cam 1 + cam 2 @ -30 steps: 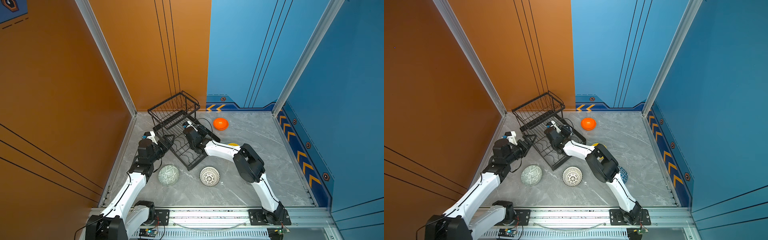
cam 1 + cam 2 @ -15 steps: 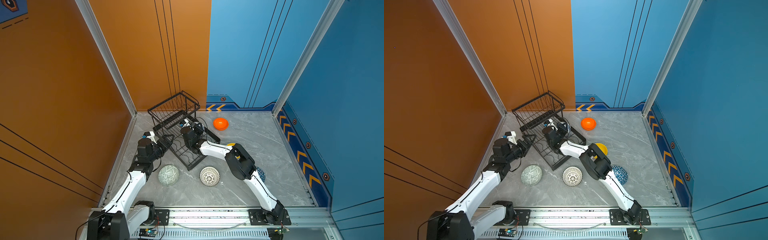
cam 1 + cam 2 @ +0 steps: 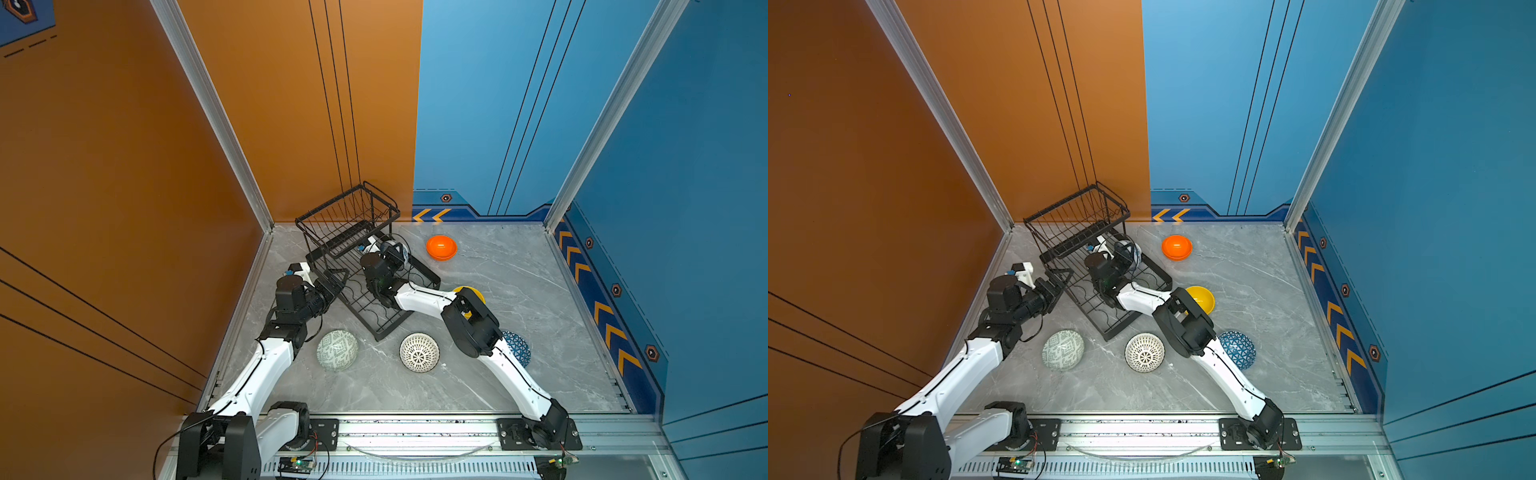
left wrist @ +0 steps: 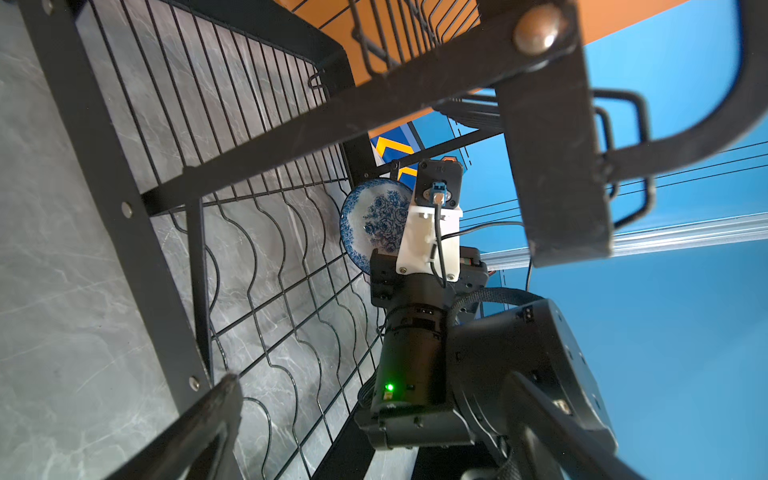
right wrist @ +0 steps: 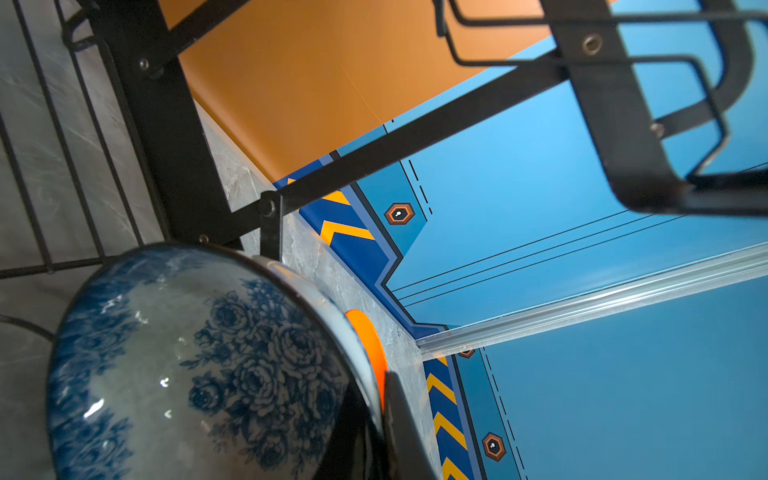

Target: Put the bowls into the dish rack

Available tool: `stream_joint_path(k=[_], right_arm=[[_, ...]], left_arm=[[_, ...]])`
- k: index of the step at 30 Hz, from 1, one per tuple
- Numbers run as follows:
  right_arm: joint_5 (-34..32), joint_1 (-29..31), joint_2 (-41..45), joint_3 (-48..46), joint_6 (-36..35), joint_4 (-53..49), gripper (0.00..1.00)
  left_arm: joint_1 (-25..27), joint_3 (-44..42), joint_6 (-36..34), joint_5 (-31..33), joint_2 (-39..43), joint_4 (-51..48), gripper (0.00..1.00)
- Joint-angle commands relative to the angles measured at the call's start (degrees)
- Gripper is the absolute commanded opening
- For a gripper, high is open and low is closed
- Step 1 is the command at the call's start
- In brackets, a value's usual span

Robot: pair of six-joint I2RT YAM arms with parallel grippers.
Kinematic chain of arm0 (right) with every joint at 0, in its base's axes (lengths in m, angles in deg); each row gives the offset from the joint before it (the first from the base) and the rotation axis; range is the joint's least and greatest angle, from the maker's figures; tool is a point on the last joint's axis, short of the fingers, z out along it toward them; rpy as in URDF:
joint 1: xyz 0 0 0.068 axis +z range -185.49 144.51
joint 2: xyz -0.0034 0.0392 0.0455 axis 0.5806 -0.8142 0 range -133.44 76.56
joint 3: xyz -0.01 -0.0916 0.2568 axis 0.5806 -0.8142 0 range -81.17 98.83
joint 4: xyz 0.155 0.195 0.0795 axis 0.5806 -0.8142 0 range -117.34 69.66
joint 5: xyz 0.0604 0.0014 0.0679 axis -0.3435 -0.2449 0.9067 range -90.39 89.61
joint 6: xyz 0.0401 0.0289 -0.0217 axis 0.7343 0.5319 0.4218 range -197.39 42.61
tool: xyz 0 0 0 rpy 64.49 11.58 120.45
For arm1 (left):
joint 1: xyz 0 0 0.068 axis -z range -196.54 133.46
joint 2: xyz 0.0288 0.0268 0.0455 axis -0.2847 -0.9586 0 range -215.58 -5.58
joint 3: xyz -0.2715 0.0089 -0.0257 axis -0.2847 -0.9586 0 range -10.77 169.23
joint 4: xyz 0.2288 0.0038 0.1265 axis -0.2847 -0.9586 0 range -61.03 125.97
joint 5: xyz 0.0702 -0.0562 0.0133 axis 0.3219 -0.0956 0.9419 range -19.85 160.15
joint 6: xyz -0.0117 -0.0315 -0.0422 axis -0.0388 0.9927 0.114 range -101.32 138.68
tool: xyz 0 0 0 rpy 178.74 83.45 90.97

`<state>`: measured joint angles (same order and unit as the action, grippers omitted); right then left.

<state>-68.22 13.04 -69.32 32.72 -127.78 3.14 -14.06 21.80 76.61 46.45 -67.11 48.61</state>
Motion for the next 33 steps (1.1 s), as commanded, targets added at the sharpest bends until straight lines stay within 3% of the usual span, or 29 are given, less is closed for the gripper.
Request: stream_joint_path(k=[1,23,29,33], right_arm=[[-3.1,-0.5,-1.2,3.4,-2.5,4.8,0.0],[-6.8,-1.3,-10.0,12.3,-21.6,22.7,0.0],[-6.9,-0.9,-9.6,13.3,-21.5,20.1,0.0],[-7.6,-0.2,-8.4,13.5,-16.7,12.7,0.0]], left_arm=[[-0.5,1.4,-0.9,-1.8,-0.3,0.9,0.98],[-1.0,2.3,-1.4,-3.8,-2.1,1.2,0.98],[-1.0,2.6,-0.9,-4.6,-3.7,2.0,0.98],[-1.0,3.1,-0.8,-5.3,-4.5,2.0,0.98]])
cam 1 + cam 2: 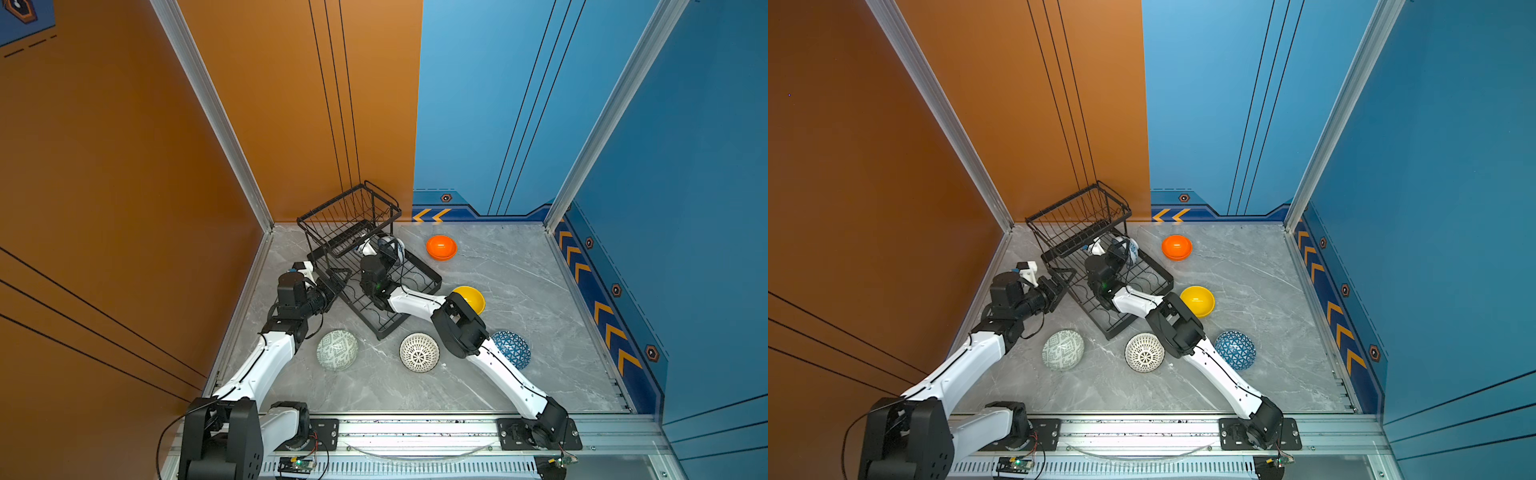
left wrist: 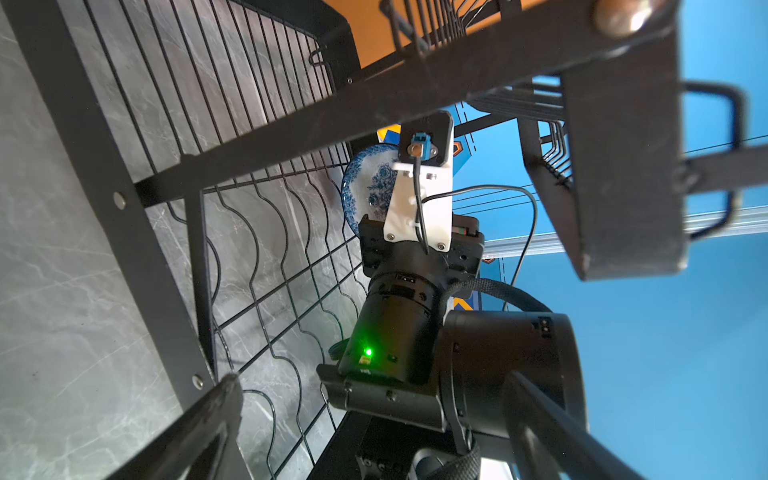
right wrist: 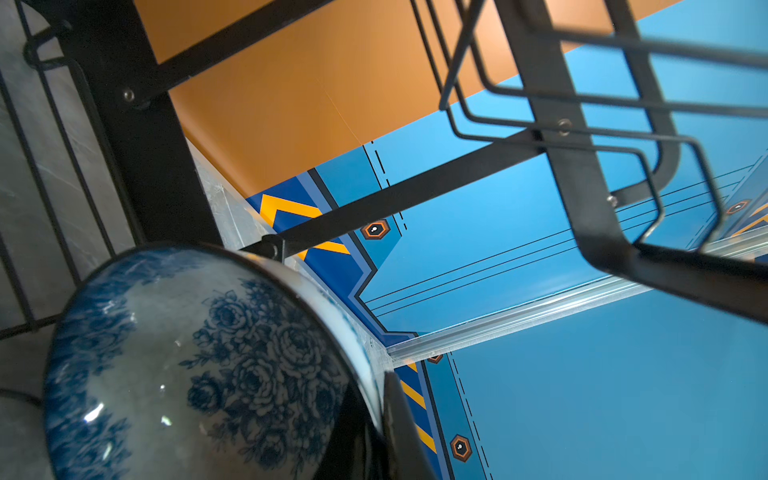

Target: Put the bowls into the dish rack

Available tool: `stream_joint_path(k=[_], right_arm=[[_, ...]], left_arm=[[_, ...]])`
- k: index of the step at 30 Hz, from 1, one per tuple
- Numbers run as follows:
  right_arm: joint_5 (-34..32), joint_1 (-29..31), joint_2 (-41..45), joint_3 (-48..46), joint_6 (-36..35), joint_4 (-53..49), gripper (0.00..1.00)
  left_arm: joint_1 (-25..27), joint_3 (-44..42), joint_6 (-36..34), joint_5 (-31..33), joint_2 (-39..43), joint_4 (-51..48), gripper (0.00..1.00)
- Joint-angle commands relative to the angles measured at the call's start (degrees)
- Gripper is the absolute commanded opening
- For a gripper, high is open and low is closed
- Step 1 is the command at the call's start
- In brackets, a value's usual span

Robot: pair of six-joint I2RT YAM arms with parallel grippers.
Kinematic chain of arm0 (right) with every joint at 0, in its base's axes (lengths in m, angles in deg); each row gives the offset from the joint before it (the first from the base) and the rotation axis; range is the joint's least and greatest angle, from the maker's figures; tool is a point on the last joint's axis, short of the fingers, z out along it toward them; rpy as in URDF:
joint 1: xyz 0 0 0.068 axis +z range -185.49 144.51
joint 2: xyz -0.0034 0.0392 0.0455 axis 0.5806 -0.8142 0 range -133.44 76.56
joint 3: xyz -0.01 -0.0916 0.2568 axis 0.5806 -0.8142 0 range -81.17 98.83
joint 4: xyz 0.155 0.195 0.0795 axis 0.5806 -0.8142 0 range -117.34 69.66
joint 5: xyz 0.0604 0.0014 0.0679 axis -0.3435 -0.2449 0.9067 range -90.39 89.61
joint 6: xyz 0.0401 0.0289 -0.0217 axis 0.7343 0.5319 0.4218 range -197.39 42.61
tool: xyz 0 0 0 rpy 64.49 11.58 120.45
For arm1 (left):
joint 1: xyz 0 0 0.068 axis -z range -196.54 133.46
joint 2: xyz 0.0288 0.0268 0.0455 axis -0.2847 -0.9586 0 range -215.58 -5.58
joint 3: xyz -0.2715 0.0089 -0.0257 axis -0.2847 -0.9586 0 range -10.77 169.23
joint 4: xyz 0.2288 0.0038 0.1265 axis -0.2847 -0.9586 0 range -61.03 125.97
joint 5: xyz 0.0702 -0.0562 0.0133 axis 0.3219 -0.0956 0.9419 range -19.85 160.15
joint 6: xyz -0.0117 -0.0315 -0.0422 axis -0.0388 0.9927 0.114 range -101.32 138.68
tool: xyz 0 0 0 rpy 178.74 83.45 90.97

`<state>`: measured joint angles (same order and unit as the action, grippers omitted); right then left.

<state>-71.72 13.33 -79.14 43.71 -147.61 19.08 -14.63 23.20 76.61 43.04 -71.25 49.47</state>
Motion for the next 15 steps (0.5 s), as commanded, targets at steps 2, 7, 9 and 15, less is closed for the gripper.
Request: stream_joint_path(k=[2,7,9,15], right_arm=[[-4.4,-0.3,2.3,2.6,7.8,-9.0,0.0],[-4.5,-0.3,3.9,2.2,15.5,-17.6,0.0],[-4.3,-0.4,3.6,1.8,14.3,-15.9,0.0],[-4.6,-0.8,1.1,3.4,4.2,-5.4,0.0]], left_arm=[[-0.4,1.7,-0.8,-1.9,-0.2,1.2,0.98],[-0.4,1.8,-0.8,-2.0,0.4,1.1,0.98],[-0.4,1.8,-0.8,-1.9,0.6,1.1,0.98],[-0.4,1.7,-0.9,-1.8,0.8,1.2,0.98]])
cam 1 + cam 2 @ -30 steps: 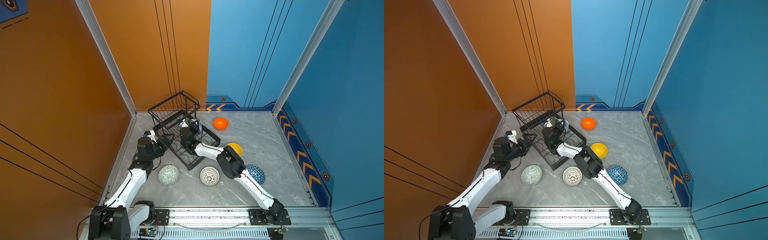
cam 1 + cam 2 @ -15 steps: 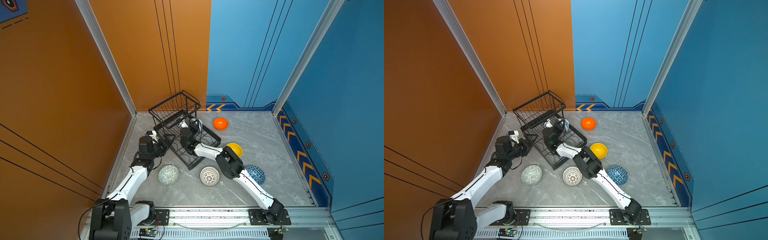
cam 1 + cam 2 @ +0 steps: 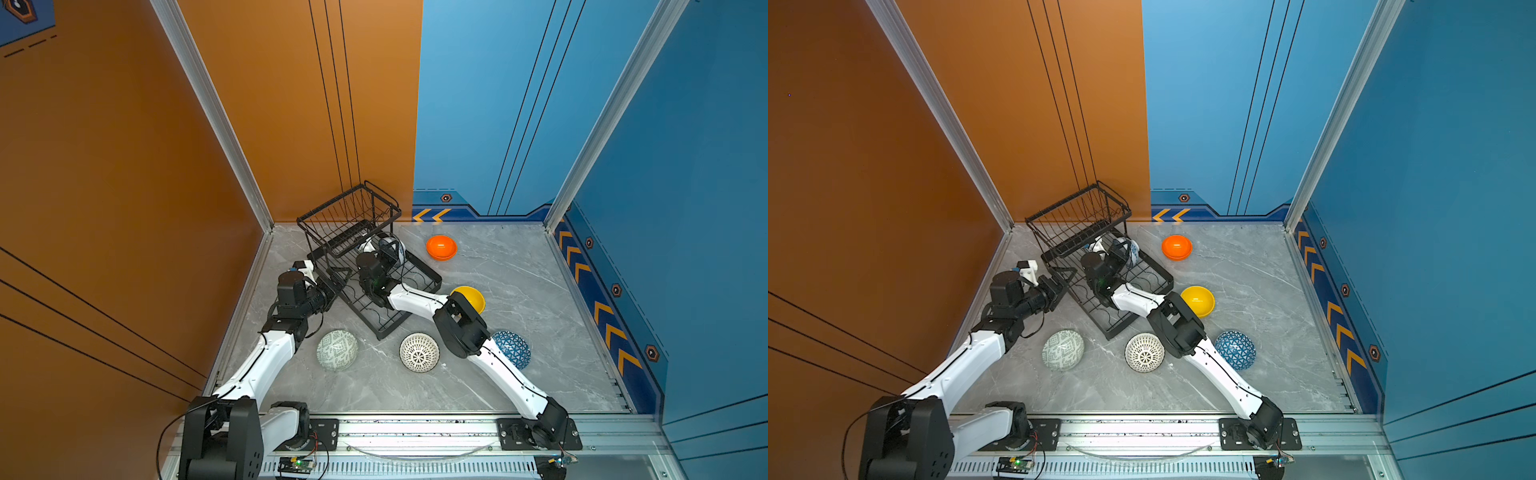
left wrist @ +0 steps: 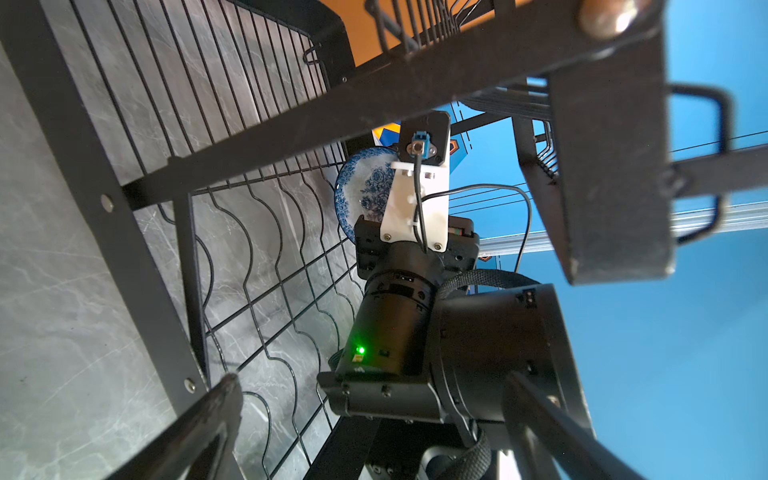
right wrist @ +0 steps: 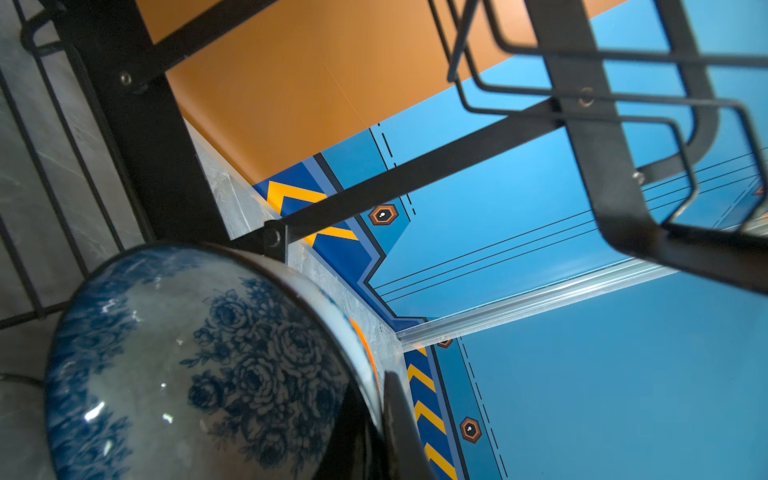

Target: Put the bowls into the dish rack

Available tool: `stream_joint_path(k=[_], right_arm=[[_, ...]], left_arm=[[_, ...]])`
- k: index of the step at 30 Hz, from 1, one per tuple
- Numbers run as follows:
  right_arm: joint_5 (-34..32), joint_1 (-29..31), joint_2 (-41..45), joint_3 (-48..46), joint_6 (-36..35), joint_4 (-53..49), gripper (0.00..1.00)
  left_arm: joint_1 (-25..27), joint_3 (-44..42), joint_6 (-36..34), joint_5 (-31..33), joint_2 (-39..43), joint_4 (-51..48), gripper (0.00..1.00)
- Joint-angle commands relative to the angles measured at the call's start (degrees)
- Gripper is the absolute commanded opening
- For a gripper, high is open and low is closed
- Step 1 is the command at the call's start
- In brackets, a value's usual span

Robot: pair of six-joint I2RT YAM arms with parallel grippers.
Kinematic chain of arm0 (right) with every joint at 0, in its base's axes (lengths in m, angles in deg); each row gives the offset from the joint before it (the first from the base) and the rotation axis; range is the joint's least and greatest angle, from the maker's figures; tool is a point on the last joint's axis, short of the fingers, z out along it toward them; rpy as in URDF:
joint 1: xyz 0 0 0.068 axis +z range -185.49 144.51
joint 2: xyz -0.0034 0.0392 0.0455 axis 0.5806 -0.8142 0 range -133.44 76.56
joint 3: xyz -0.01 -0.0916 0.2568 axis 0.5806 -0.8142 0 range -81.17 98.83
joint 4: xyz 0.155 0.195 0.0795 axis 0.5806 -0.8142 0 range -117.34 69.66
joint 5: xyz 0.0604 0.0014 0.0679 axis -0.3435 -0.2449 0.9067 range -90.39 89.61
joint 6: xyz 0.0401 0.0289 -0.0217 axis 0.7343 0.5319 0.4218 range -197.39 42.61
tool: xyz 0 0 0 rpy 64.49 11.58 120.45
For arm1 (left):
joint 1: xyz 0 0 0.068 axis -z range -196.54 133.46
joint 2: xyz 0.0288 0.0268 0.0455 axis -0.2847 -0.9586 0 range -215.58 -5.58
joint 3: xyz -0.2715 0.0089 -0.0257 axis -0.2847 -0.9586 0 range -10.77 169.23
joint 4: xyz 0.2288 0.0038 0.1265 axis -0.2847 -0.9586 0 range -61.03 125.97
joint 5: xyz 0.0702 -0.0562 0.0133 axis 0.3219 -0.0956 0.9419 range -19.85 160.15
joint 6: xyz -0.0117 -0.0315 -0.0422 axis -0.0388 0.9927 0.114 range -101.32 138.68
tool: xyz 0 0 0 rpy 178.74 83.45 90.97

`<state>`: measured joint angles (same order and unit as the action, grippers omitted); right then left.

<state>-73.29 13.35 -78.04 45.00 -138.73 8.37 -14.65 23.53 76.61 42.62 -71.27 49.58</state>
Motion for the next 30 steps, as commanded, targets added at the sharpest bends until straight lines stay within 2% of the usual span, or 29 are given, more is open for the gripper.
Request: stream_joint_path(k=[1,8,14,23,30], right_arm=[[-3.1,-0.9,-0.4,2.5,-5.9,6.5,0.0],[-2.8,-1.5,-2.8,5.2,-12.2,12.8,0.0],[-2.1,-1.6,-4.1,5.3,-13.8,13.9,0.0],[-0.4,-1.3,-7.8,5.3,-25.9,24.6,0.0],[1.1,-0.7,-9.8,5.2,-32.3,30.6,0.0]], left_arm=[[-0.4,1.4,-0.9,-1.4,0.7,1.0,0.98],[-0.4,2.5,-1.0,-1.7,-0.1,1.0,0.98],[-0.5,2.6,-1.1,-1.9,-0.5,1.0,0.98],[-0.6,2.4,-1.2,-1.9,-0.7,1.0,0.98],[-0.5,2.5,-1.0,-2.2,-0.5,1.0,0.98]])
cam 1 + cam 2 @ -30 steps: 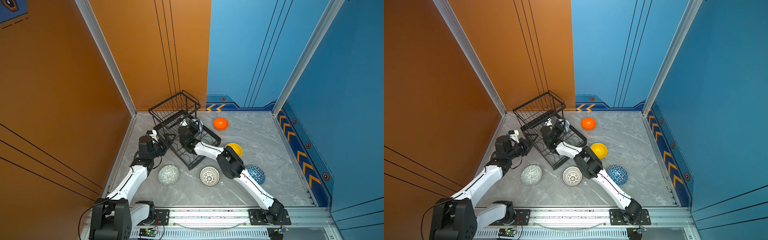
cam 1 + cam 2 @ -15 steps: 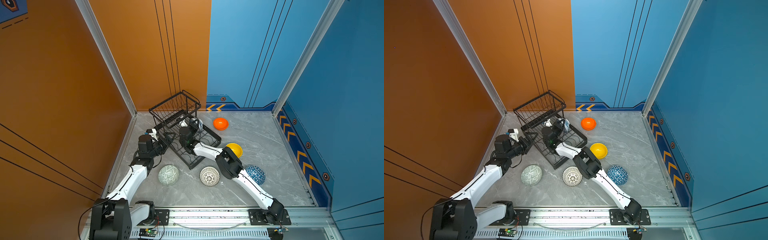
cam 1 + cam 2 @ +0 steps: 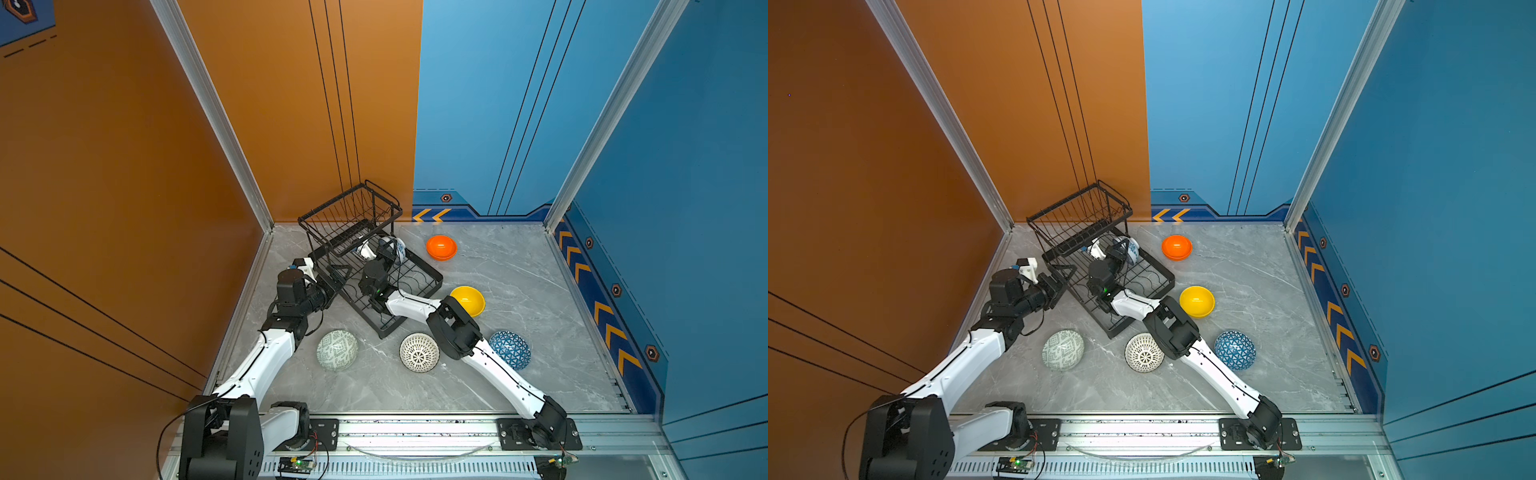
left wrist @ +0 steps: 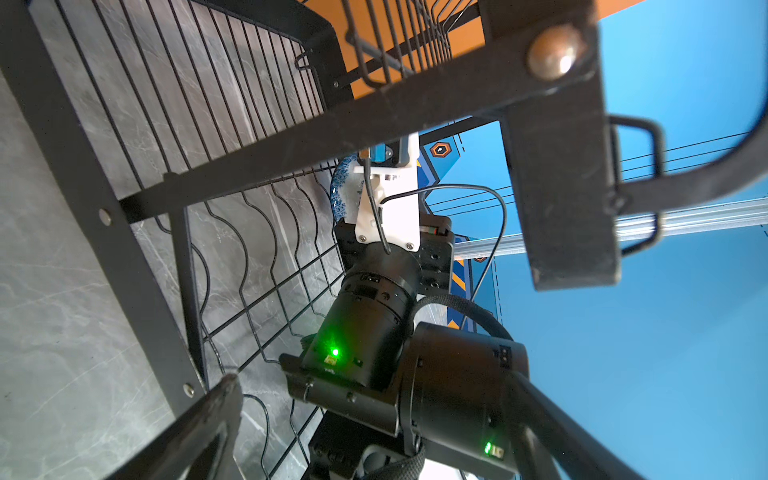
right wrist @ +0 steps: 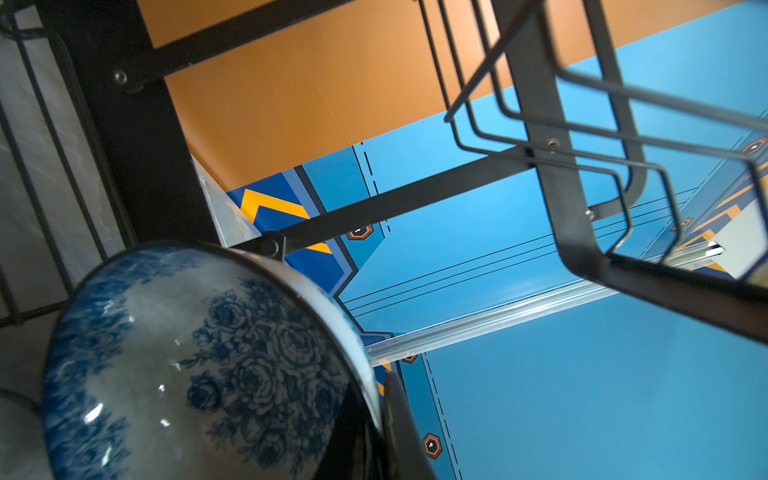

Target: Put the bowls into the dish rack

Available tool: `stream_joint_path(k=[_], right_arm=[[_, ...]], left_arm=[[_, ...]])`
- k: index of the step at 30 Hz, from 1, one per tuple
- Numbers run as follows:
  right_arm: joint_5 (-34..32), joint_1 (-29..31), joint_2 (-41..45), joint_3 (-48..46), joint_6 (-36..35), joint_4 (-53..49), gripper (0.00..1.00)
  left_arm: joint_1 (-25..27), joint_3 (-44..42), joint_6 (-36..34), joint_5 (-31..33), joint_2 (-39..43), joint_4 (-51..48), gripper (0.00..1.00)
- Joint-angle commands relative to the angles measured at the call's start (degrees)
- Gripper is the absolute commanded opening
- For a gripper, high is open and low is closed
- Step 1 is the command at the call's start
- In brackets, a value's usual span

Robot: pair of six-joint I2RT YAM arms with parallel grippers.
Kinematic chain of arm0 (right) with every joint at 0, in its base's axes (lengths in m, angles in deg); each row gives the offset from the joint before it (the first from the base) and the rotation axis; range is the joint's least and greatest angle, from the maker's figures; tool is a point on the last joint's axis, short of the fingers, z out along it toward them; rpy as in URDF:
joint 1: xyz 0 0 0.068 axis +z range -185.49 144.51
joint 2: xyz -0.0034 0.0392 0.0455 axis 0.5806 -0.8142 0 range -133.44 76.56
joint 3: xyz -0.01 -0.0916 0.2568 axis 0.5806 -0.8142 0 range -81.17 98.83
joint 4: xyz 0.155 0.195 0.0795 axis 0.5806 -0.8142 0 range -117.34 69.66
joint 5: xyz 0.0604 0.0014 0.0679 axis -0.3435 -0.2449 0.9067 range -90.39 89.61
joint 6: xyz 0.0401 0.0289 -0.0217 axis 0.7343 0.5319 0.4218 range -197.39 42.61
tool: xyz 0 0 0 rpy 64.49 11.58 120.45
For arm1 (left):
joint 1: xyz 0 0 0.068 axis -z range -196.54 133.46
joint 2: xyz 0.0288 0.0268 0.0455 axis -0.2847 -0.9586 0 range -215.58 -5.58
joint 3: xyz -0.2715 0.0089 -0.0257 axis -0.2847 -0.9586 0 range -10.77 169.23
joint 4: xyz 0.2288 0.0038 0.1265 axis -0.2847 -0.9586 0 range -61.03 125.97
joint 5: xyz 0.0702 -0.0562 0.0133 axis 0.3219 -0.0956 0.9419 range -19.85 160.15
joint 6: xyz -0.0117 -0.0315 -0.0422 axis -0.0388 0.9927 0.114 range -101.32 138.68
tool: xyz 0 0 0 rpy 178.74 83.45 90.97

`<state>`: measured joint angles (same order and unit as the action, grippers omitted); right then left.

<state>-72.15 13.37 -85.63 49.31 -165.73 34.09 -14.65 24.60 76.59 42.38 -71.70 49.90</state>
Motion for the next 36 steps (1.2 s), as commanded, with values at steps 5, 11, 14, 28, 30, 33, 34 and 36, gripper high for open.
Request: stream_joint_path(k=[5,11,14,28,30,33,34,36], right_arm=[[1.1,-0.6,-3.2,0.9,-10.0,8.5,0.0],[-0.3,-0.5,-3.1,0.1,-9.2,8.3,0.0],[-1.0,-0.2,-3.5,-0.4,-8.6,8.4,0.0],[-3.3,1.1,-0.7,-4.4,-1.8,1.9,0.0],[-4.1,1.4,0.3,-5.6,0.9,-0.6,0.0],[-4.9,1.8,1.9,-7.2,4.0,-3.6,0.0],[-5.3,1.9,2.2,-7.6,4.2,-3.7,0.0],[-5.9,1.9,2.5,-7.8,4.6,-4.2,0.0]], left_arm=[[-0.5,1.4,-0.9,-2.0,-0.1,0.7,0.98],[-0.5,1.4,-0.9,-2.4,0.3,0.7,0.98],[-0.5,1.4,-0.9,-2.1,0.6,0.7,0.98],[-0.4,1.5,-1.1,-1.6,1.0,0.7,0.98],[-0.4,1.6,-1.4,-1.3,1.3,0.2,0.98],[-0.4,1.8,-2.1,-0.7,1.9,-0.9,0.98],[-0.4,2.0,-2.3,-0.5,2.1,-1.3,0.98],[-0.4,2.3,-3.1,-0.3,2.1,-2.3,0.98]])
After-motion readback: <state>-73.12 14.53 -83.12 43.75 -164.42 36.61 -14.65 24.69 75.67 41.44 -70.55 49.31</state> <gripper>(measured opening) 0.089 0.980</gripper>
